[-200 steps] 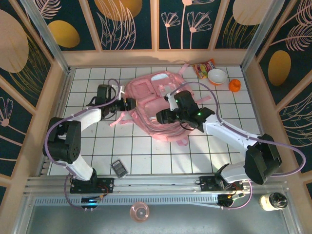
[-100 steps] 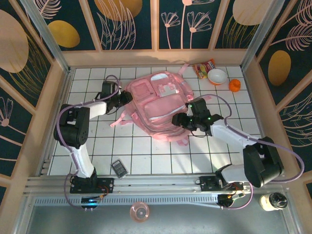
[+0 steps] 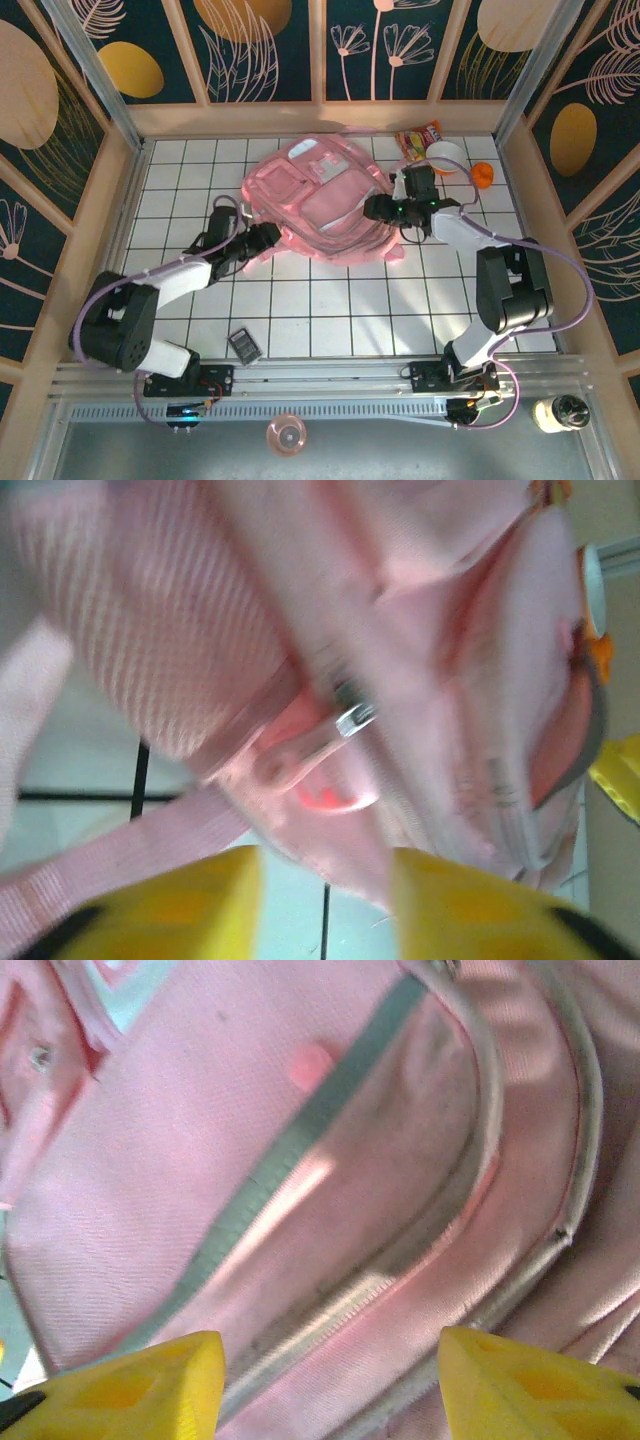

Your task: Pack the student bag

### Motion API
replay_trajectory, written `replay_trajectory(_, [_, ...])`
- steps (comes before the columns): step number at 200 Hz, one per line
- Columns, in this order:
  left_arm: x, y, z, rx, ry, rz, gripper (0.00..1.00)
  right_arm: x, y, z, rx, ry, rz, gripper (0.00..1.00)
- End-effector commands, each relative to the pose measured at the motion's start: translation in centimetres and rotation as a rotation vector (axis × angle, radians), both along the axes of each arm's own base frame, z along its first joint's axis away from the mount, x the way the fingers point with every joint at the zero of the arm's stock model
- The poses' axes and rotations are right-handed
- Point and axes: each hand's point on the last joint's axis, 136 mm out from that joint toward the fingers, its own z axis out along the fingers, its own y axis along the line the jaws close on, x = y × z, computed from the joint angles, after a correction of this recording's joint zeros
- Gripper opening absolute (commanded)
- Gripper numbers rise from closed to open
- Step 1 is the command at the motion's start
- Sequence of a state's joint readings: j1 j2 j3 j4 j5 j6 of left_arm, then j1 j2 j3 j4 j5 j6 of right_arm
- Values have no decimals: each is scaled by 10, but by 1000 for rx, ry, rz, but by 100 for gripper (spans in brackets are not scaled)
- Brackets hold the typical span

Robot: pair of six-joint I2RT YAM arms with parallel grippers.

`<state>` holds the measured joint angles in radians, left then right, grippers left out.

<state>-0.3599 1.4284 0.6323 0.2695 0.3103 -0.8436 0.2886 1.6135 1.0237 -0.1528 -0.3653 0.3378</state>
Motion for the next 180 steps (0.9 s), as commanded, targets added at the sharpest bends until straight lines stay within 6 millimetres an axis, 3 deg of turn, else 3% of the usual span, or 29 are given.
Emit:
replay_trajectory(1, [30,23,57,180,-216,42,61,-13,6,40,46,-91,57,58])
replay_trajectory(26, [63,45,71,179,-218,116,73,-37,2,52,119,-76,9,58])
replay_trajectory(64, [132,14,84,225,-269,-12,69,-54,31,55,240,-79,48,58])
replay_trajectory(67, [138,11,75,228,-250,-23,68,-53,33,55,243,-78,52,58])
replay_trajectory(89, [174,-12,54,193,-227,-94,63,-44,41,44,270,-60,51,57])
replay_trajectory(110, [192,-18,8,203,-140,-98,61,-33,35,19,216,-9,3,57])
replay_trajectory(125, [189,-13,-31,231,-41,-90,58,-30,26,-1,179,37,-23,57])
replay_trajectory(143, [163,-3,-65,250,57,-76,58,-26,14,-20,138,67,-56,57])
replay_trajectory(166, [108,14,-72,237,99,-35,56,-16,-2,-34,106,79,-84,57])
replay_trajectory(180, [65,26,-75,221,127,0,56,-6,-5,-38,106,74,-81,57])
